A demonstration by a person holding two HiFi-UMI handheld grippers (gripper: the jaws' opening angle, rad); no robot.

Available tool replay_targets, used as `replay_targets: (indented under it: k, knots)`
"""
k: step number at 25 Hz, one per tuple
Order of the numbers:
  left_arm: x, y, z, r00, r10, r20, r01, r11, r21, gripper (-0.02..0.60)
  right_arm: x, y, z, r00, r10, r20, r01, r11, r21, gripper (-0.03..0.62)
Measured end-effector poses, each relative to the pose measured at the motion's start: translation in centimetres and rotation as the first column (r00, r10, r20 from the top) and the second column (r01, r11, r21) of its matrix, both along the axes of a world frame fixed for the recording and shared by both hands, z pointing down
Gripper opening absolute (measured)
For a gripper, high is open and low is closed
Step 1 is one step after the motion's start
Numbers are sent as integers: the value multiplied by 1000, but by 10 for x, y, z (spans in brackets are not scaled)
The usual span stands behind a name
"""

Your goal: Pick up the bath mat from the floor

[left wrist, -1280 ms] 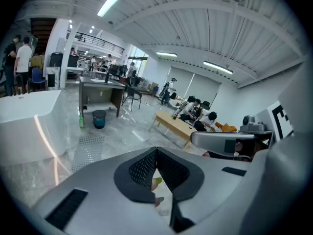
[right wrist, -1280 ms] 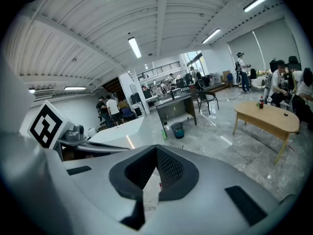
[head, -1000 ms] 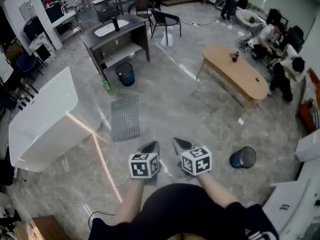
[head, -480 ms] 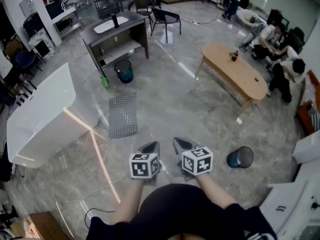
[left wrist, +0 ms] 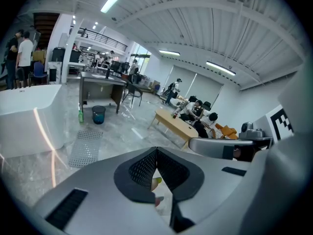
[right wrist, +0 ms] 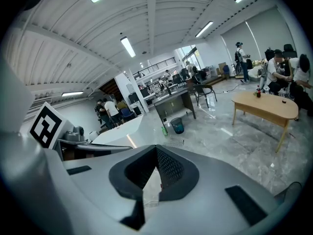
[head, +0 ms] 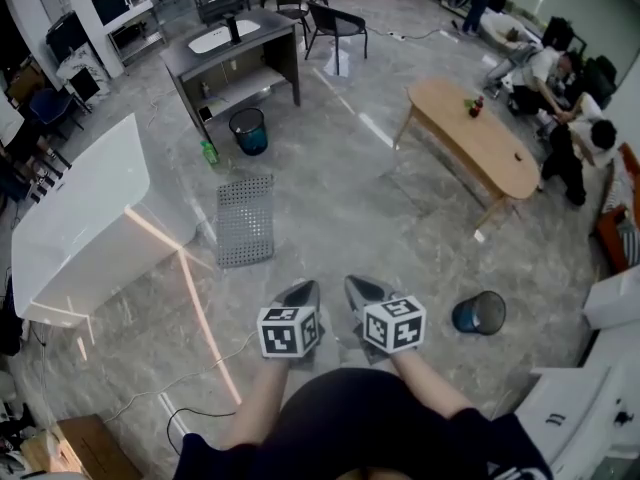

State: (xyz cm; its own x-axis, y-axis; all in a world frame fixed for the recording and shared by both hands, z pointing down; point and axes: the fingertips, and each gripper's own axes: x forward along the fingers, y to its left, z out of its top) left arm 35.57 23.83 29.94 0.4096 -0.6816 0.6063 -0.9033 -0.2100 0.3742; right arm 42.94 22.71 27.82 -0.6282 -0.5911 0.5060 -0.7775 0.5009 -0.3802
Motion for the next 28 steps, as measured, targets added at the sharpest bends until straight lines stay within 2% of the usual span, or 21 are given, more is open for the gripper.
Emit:
replay_targets:
  k: [16,28]
  knots:
    - [-12,-105,3,1000,2,-24,-3,1000,-16,0,-12,-97,0,999,37,20,-37,999,-6,11]
    - [-54,-210,-11,1000,8,-8,-8,1000,-4,2,-55,-209,-19,999,18,35,-19,1000,7,11]
